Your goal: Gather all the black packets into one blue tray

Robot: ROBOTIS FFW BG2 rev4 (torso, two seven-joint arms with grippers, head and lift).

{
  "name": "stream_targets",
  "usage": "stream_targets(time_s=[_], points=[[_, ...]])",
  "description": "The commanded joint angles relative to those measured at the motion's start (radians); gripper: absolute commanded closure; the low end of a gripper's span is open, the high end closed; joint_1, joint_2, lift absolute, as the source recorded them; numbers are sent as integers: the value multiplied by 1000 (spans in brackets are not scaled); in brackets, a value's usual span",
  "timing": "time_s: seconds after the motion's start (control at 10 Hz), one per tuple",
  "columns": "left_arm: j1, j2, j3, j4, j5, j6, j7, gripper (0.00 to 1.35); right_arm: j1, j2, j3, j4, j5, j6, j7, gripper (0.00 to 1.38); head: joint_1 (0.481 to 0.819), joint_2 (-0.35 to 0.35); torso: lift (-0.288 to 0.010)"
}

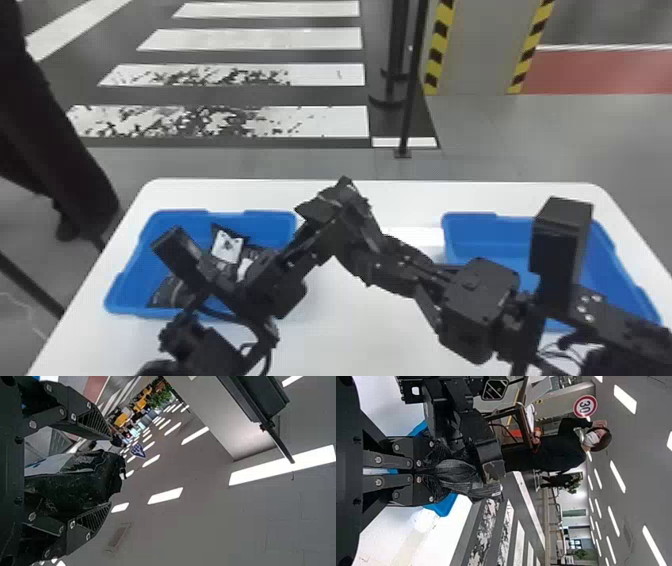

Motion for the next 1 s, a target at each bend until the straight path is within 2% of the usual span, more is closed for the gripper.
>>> stream_targets(time_s=[0.0, 0.1, 0.2, 0.3, 0.5, 0.6, 0.7, 0.8, 0.9], points=[[-7, 4, -12, 5, -11, -21, -1, 815, 1, -1, 5, 6, -2, 2, 2, 1283, 695, 39, -110], [-14, 5, -2, 7, -75, -43, -9, 822, 1, -1, 5, 11, -6, 2, 2, 1283, 695, 38, -110], [-24, 11, -2, 7, -123, -57, -15, 1088, -2, -1, 5, 11, -6, 2, 2, 1283, 695, 40, -110], [-22, 10, -6, 7, -125, -57, -8, 1170, -2, -1, 5, 14, -6, 2, 4, 1283, 695, 43, -110], [-14, 8, -2, 7, -121, -79, -4, 1208, -2, -1, 5, 16, -8, 2, 5, 1282, 695, 43, -110], [-9, 4, 18, 7, -121, -104, -3, 1208, -2, 1, -1, 33, -36, 2, 5, 1102, 695, 45, -110], [-5, 1, 50, 7, -133, -114, -3, 1208, 8, 9, -31, 63, -72, 0, 7, 539, 695, 56, -110], [3, -1, 86, 7, -153, -119, -3, 1208, 15, 16, -69, 78, -80, -22, 10, 93, 695, 73, -110], [18, -1, 130, 7, -161, -126, -6, 1208, 20, 25, -111, 87, -84, -37, 10, 53, 695, 81, -110]])
